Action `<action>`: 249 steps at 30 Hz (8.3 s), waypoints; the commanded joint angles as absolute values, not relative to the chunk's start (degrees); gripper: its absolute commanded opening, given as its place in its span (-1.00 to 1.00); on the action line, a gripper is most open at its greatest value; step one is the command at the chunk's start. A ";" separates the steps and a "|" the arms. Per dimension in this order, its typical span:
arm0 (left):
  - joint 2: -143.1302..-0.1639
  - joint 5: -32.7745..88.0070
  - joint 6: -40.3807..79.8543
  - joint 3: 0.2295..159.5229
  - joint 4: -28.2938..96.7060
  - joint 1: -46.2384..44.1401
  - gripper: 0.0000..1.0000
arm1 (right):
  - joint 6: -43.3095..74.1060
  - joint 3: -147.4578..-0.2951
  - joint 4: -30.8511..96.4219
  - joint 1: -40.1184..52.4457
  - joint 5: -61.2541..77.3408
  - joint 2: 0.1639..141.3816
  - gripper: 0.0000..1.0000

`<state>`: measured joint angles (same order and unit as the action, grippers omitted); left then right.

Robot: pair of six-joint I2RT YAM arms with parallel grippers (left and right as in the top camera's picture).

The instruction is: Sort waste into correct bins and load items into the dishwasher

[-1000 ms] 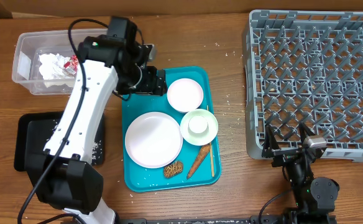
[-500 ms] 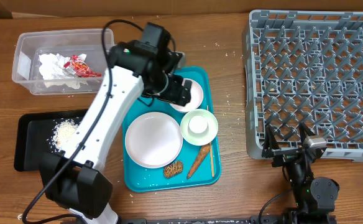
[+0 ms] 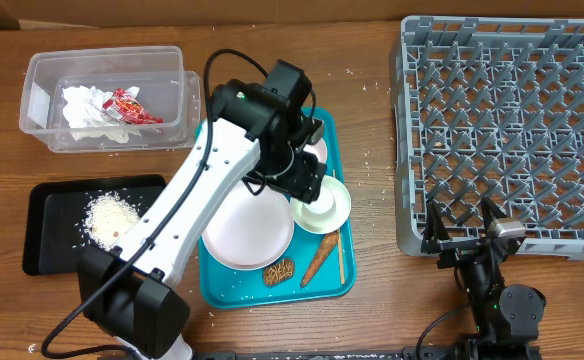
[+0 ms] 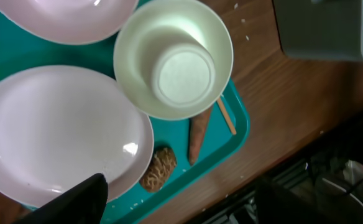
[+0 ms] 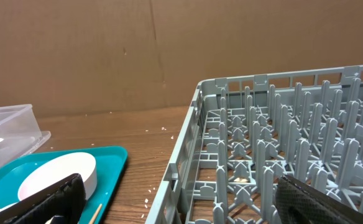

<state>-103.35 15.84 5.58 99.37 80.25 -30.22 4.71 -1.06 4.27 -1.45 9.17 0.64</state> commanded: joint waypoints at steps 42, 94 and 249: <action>-103.07 -7.90 32.60 99.00 79.05 1.96 1.00 | 4.67 -0.47 3.97 -1.63 9.08 0.34 1.00; -103.07 -7.90 32.60 99.00 79.05 1.87 1.00 | 6.83 -72.40 48.23 22.24 16.82 70.30 1.00; -103.07 -7.90 32.60 99.00 79.02 1.87 0.99 | 3.66 -123.70 72.88 27.16 4.73 129.91 0.55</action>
<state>-103.35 -7.16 31.62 99.35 79.05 1.98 1.91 -123.50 72.77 25.89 6.74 128.73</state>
